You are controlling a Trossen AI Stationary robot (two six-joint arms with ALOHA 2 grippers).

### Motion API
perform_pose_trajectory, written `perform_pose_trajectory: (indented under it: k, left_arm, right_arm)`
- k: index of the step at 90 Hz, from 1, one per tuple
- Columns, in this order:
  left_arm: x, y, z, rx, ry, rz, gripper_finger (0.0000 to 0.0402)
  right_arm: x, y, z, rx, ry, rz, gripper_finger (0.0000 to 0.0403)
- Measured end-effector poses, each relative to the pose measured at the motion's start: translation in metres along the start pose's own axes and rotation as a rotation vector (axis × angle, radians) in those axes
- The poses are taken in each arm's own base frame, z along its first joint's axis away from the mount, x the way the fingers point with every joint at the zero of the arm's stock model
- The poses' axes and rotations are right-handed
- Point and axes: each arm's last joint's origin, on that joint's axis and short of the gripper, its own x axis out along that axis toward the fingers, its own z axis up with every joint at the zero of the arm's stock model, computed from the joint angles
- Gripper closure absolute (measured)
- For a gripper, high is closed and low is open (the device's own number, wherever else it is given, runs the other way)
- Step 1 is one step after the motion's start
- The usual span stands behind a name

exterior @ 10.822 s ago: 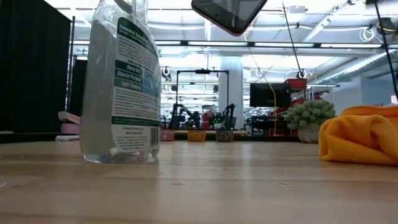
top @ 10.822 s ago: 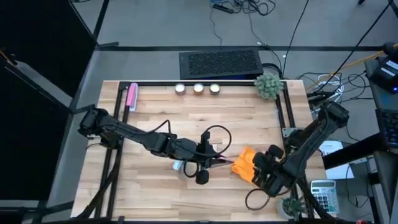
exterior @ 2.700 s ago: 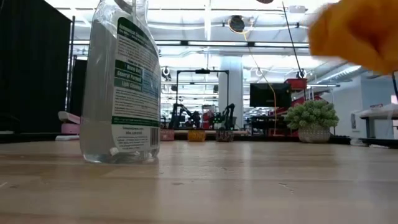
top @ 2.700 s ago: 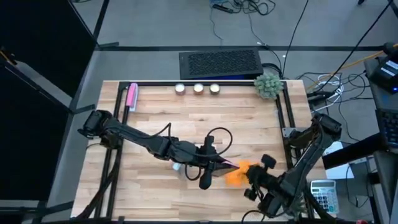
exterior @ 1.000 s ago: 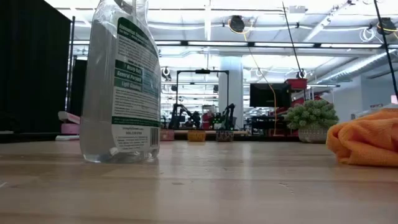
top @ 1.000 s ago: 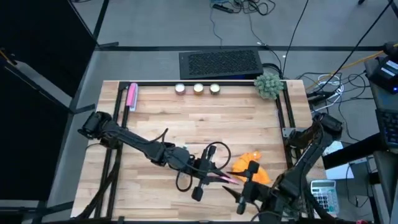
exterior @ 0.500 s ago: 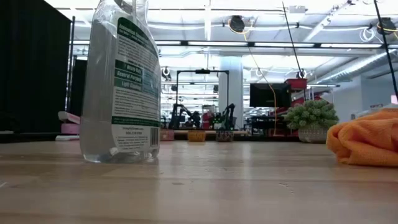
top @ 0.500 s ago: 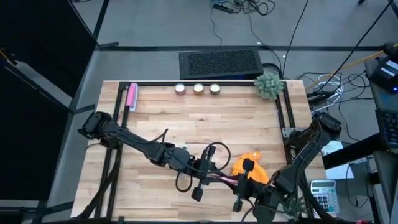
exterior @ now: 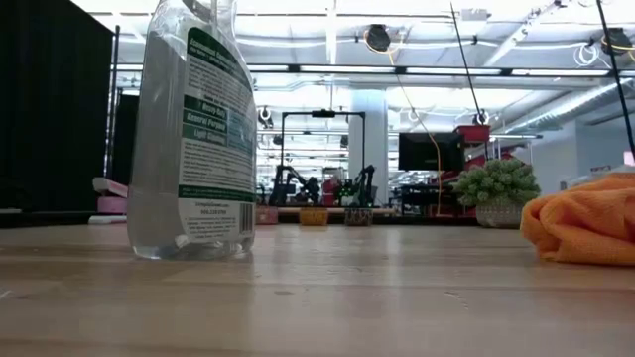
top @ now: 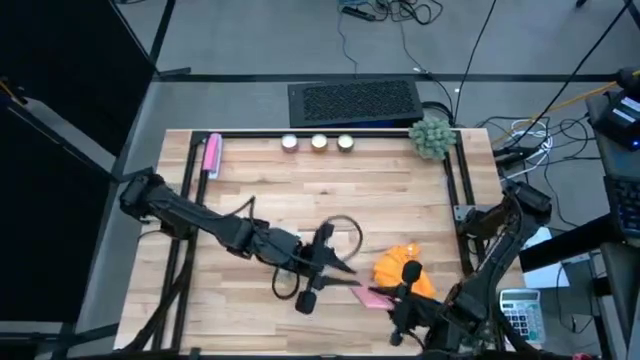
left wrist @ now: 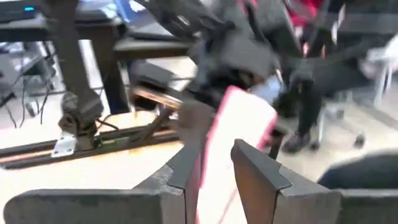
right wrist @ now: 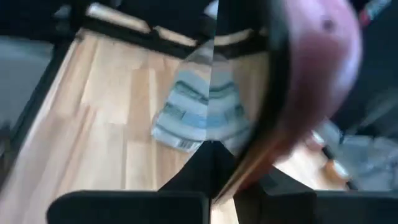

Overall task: Apply microfiber cloth
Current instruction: Spray the back of the cellphone with a spray bottle

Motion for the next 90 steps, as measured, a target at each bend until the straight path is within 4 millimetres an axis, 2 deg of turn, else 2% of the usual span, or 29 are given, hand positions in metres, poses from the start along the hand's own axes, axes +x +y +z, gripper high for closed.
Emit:
perform_pose_trajectory:
  k: [16, 27, 38, 51, 61, 75, 90]
  left_arm:
    - [-0.004, -0.002, 0.002, -0.192, 0.014, -0.014, 0.0322]
    - [-0.005, -0.002, 0.004, -0.325, -0.003, -0.019, 0.0322]
    - [-0.004, 0.004, 0.007, -0.401, -0.044, 0.008, 0.0322]
    - [-0.005, 0.010, 0.018, -0.486, -0.161, 0.027, 0.0322]
    - [-0.005, 0.018, 0.018, -0.584, -0.165, 0.028, 0.0322]
    - [-0.011, 0.032, 0.010, -0.648, -0.023, 0.079, 0.0322]
    - [-0.026, 0.032, 0.005, -0.651, 0.054, 0.255, 0.0322]
  right_arm:
    - [-0.001, -0.002, 0.002, -0.276, -0.030, -0.095, 0.0390]
    - [-0.004, -0.004, 0.006, -0.501, -0.046, -0.252, 0.0391]
    - [-0.005, -0.009, 0.008, -0.650, -0.024, -0.423, 0.0391]
    - [0.001, -0.011, 0.011, -0.822, 0.031, -0.444, 0.0391]
    - [0.007, -0.012, 0.012, -0.945, 0.078, -0.458, 0.0391]
    - [0.010, -0.013, 0.013, -1.014, 0.102, -0.461, 0.0391]
    - [0.014, -0.016, 0.014, -1.012, 0.116, -0.469, 0.0391]
